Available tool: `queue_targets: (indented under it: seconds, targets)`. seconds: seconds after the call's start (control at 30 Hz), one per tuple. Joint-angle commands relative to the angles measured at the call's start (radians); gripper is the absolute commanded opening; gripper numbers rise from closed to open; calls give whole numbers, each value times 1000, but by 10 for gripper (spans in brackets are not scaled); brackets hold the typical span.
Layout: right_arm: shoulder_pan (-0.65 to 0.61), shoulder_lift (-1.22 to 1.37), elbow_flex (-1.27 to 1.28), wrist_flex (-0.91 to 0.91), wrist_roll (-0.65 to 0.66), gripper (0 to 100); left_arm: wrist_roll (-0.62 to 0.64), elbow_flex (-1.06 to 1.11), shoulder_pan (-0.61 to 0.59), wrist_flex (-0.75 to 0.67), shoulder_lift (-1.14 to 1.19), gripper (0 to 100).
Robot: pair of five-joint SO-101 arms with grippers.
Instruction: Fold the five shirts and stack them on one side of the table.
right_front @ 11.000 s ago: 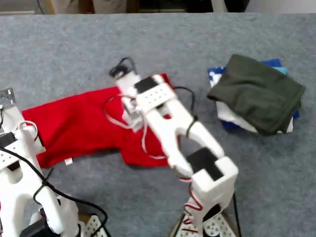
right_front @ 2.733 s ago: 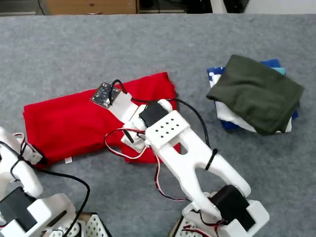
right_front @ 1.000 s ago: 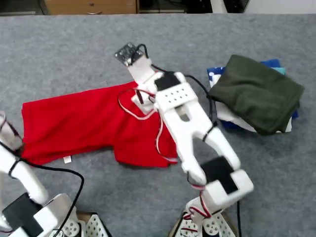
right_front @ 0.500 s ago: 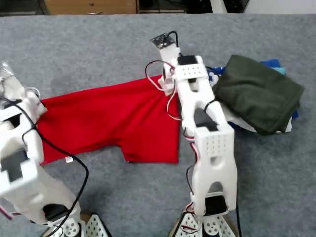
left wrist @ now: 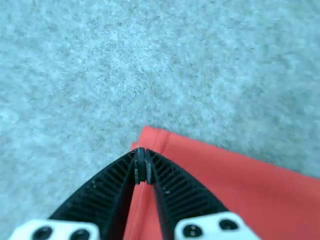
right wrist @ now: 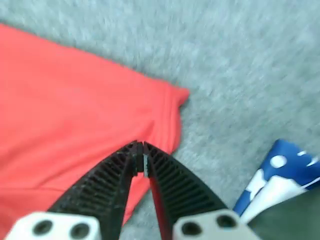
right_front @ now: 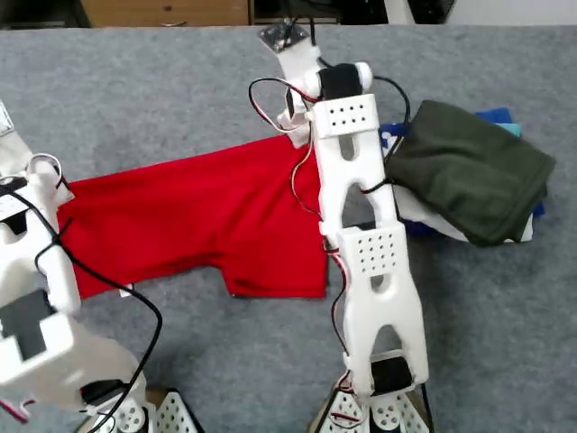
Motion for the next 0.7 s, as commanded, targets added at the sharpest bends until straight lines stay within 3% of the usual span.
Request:
queue_targets:
  seconds: [0.0, 0.1, 0.2, 0.43, 0.67]
  targets:
    - [-5, -54, -2, 25, 12, 2, -8, -29, -8, 123, -128, 19]
    - [-30, -182, 174, 25, 15, 2, -12, -5, -21, 213, -182, 19]
    - [-85, -381, 443, 23, 51, 2, -77, 104, -55, 215, -232, 19]
    - [-180, -829, 1087, -14, 241, 2, -110, 425, -147, 25, -318, 19]
    - [-183, -1175, 1563, -49, 385, 2, -107, 512, -245, 15, -355, 20]
